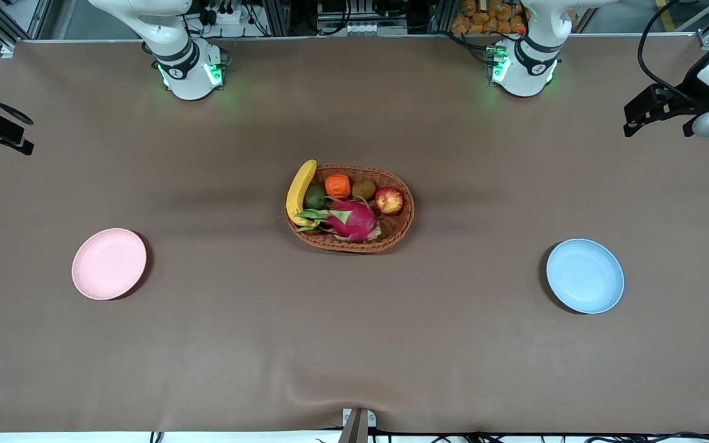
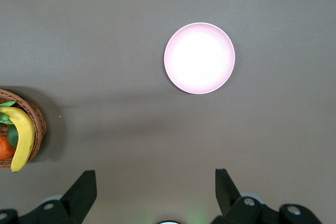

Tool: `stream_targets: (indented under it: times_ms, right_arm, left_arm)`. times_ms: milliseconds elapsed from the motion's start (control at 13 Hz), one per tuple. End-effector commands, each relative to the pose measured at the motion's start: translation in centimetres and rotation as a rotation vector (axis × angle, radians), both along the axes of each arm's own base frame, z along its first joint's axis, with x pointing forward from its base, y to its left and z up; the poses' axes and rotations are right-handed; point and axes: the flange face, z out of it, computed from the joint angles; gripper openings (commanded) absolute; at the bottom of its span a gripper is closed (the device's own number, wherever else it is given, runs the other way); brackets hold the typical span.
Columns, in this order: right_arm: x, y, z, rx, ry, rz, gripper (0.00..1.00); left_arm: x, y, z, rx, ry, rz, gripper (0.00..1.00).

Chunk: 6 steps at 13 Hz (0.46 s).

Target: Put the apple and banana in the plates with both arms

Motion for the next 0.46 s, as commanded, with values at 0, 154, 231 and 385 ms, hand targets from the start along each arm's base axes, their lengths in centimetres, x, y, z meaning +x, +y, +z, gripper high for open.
stream_targets:
  times_ms: [0,154,231,385]
  right_arm:
    - [-0.37,-0.06,0.61,-0.019,0.003,-0.006,1.00]
    - [-0.39,-0.22,0.61,-0.019,0.003,-0.007,1.00]
    - [-0.39,-0.24,0.68,-0.021,0.002,-0.007,1.00]
    - [-0.41,-0.24,0.60,-0.020,0.005,-0.007,1.00]
  left_arm:
    - [-0.60,0.88,0.65,-0.040,0.012,0.011,1.00]
    - [-0.48,1.19,0.57,-0.044,0.014,0.023,1.00]
    - [-0.43,1.05,0.51,-0.042,0.014,0.022,1.00]
    - [-0.39,0.49,-0.01,-0.043,0.026,0.001,1.00]
